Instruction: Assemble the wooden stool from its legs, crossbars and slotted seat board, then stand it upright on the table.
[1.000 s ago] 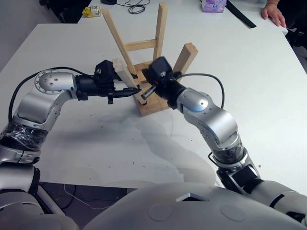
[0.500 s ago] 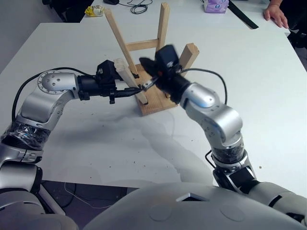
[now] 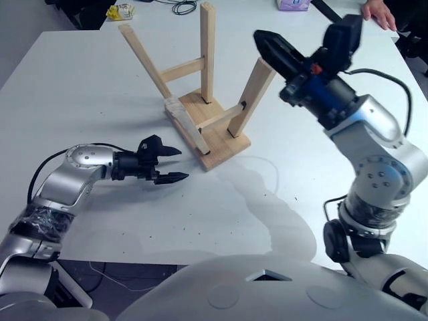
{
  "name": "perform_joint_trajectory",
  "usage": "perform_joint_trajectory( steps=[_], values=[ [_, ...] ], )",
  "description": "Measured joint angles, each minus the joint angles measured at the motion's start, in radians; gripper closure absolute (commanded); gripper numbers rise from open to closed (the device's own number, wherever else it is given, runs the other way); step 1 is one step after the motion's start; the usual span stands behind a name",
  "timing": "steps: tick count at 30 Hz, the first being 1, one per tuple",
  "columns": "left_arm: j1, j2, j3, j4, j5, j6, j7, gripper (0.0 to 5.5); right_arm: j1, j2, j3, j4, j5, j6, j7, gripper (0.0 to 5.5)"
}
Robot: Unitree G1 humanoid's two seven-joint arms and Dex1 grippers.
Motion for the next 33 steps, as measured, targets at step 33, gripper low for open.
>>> perform_joint_trajectory(
  steps=[33],
  values=[
    [0.283,-0.840,0.162,-0.653,0.012,0.308,1.240,1.51,0.028,-0.177,0.316,0.620,-0.340,-0.434,0.440,5.50]
  ],
)
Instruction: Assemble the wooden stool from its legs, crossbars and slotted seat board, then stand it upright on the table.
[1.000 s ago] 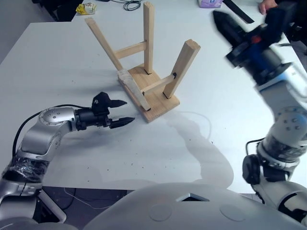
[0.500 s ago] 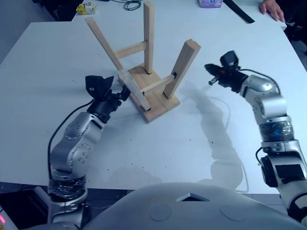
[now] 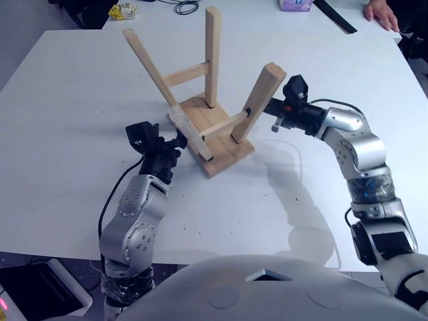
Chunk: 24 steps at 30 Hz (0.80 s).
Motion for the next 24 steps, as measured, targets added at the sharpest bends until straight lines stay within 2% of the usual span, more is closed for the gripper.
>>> perform_joint_trajectory(
  steps=[3,8,14,16,19,20,22,24],
  values=[
    [0.008,0.000,0.014,0.023,0.020,-0.012,-0.013,1.51,0.067,-0.027,-0.015,-0.147,0.027,0.090,-0.032,5.50],
    [0.001,0.040,0.080,0.120,0.062,-0.049,-0.063,1.51,0.152,-0.007,-0.033,-0.387,0.102,0.257,-0.147,5.50],
    [-0.055,0.058,0.133,0.169,0.071,-0.086,-0.120,1.51,0.186,0.033,-0.080,-0.473,0.164,0.345,-0.250,5.50],
    [-0.078,0.072,0.225,0.158,0.015,-0.098,-0.134,1.51,0.205,0.006,-0.170,-0.467,0.190,0.348,-0.256,5.50],
    [-0.149,0.119,0.382,0.097,-0.087,-0.100,-0.130,1.51,0.191,-0.031,-0.371,-0.446,0.280,0.360,-0.285,5.50],
    [-0.188,0.139,0.411,0.074,-0.113,-0.090,-0.115,1.70,0.172,-0.031,-0.423,-0.447,0.329,0.369,-0.303,5.50],
    [-0.304,0.186,0.435,-0.003,-0.175,-0.062,-0.078,1.99,0.095,-0.021,-0.519,-0.481,0.471,0.385,-0.373,5.50],
    [-0.400,0.215,0.411,-0.090,-0.222,-0.037,-0.056,2.36,0.021,-0.004,-0.559,-0.531,0.606,0.395,-0.454,5.50]
  ],
)
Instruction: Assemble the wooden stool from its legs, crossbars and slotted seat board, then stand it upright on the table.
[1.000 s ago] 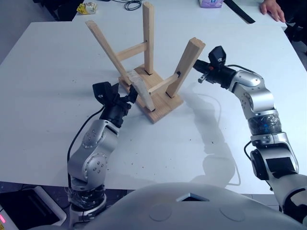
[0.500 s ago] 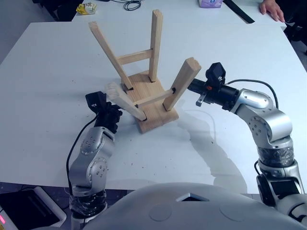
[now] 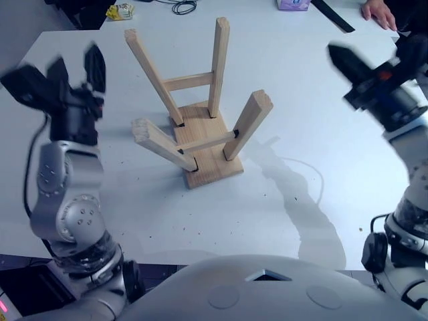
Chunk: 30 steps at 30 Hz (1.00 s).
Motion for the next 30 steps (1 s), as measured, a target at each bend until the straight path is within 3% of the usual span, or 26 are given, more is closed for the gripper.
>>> perform_joint_trajectory(
  steps=[6,9,13,18,28,30],
  values=[
    [-0.057,0.037,-0.148,-0.185,-0.183,0.106,0.060,3.29,-0.041,0.027,0.104,-0.167,0.195,0.036,-0.217,5.50],
    [-0.061,0.053,-0.178,-0.213,-0.223,0.124,0.116,3.80,-0.037,0.022,0.178,-0.200,0.168,0.037,-0.282,5.50],
    [-0.057,0.077,-0.225,-0.218,-0.229,0.131,0.173,3.83,-0.034,0.037,0.305,-0.197,0.052,0.030,-0.349,5.50],
    [0.001,0.078,-0.275,-0.219,-0.185,0.129,0.202,3.83,-0.064,0.105,0.418,-0.161,-0.067,0.017,-0.412,5.50],
    [0.029,0.018,-0.363,-0.212,0.001,0.070,0.216,5.49,-0.170,0.230,0.485,-0.134,-0.139,-0.007,-0.468,5.50],
    [0.033,0.007,-0.378,-0.198,0.039,0.039,0.196,5.49,-0.153,0.233,0.518,-0.134,-0.163,-0.006,-0.465,5.50]
  ],
)
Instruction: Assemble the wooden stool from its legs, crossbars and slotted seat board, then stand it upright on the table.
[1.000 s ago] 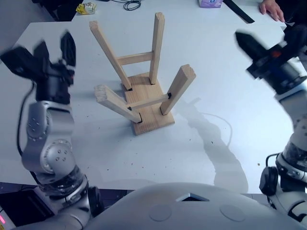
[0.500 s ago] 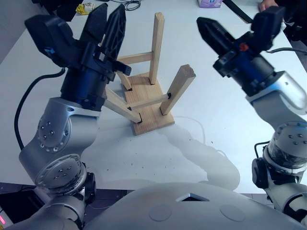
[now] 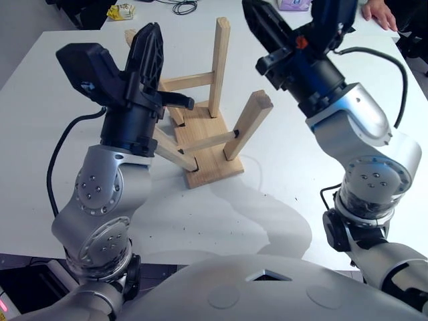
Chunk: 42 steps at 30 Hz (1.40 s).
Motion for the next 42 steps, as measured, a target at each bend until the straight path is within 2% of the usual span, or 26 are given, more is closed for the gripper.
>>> perform_joint_trajectory(
  steps=[6,13,19,22,25,27,30,36,42],
  values=[
    [-0.081,-0.028,0.004,0.100,0.091,-0.036,-0.025,5.49,-0.049,0.020,0.015,0.040,-0.075,-0.034,0.024,5.50],
    [-0.395,0.007,0.170,0.115,0.064,-0.048,-0.028,5.49,-0.313,0.067,-0.241,0.118,-0.005,-0.154,-0.028,5.50],
    [-0.461,0.028,0.244,0.130,-0.001,-0.023,-0.029,5.49,-0.332,0.064,-0.262,0.130,0.020,-0.154,-0.028,5.50],
    [-0.416,0.033,0.243,0.086,-0.159,0.037,-0.019,5.49,-0.200,0.061,-0.194,0.064,0.067,-0.076,-0.032,5.50],
    [-0.203,0.069,0.182,0.033,-0.279,0.162,-0.026,5.49,0.017,-0.001,-0.035,0.025,0.088,0.082,-0.011,5.50],
    [-0.030,0.085,0.133,0.037,-0.250,0.188,-0.026,5.49,0.091,-0.069,0.030,-0.015,0.063,0.091,0.013,5.50],
    [0.030,0.092,0.067,0.024,-0.139,0.101,-0.046,5.49,0.096,-0.084,0.065,-0.015,0.018,0.068,0.018,5.50],
    [0.070,0.045,0.057,0.060,-0.086,0.011,-0.093,5.49,0.084,-0.048,0.028,0.046,0.021,0.068,0.027,5.50],
    [-0.076,0.010,0.138,0.175,-0.134,-0.019,-0.101,5.49,-0.014,0.007,-0.105,0.125,0.072,0.078,-0.003,5.50]
  ],
)
